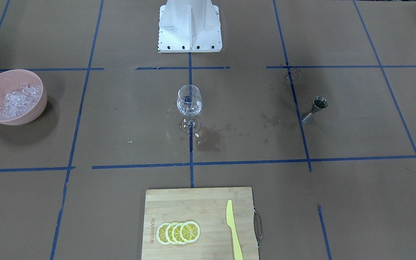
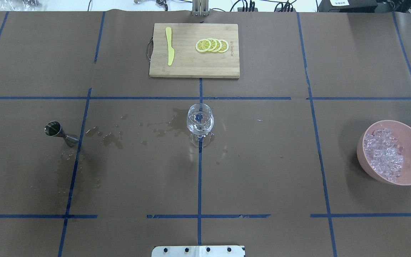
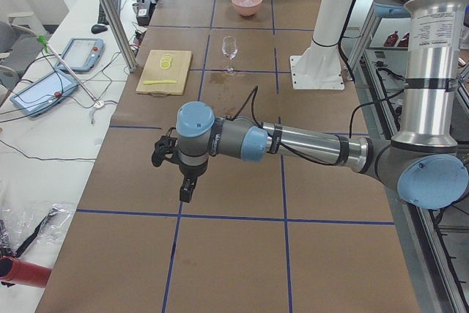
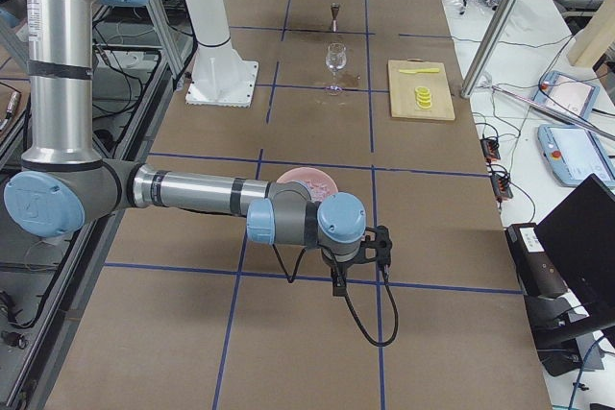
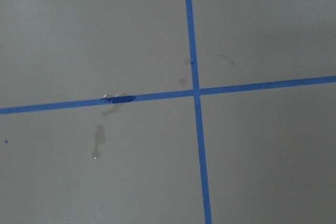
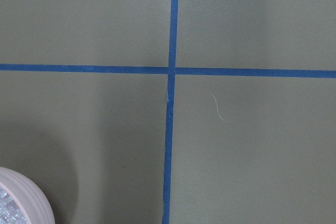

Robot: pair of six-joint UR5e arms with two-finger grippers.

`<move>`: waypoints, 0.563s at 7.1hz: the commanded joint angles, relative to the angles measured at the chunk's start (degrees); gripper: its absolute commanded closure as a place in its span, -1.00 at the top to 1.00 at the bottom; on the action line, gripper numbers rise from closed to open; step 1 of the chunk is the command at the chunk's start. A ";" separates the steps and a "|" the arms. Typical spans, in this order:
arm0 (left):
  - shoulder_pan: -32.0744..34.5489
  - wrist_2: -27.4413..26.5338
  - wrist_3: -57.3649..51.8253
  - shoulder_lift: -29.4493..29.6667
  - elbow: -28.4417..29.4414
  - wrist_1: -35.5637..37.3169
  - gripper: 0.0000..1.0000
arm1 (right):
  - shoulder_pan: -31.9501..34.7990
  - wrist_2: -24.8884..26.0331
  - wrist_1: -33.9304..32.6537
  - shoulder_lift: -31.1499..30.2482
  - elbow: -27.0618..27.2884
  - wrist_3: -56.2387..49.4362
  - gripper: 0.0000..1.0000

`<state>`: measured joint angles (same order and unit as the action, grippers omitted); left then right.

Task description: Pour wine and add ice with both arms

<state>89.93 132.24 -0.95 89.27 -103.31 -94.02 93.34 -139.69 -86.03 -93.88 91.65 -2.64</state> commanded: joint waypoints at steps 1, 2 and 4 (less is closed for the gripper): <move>-4.55 -0.14 8.95 0.03 -10.12 -1.24 1.00 | 0.00 0.03 -0.63 0.45 2.47 0.00 1.00; -11.55 -0.66 21.48 -0.58 -14.42 -3.86 1.00 | 0.00 0.46 -0.72 0.54 2.48 -0.08 1.00; -25.86 -12.01 45.04 -6.51 -17.09 -20.03 0.98 | 0.00 0.12 -0.28 0.45 2.57 -0.09 1.00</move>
<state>72.86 127.34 29.71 86.92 -118.58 -103.75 93.34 -139.39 -86.54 -93.38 94.08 -2.71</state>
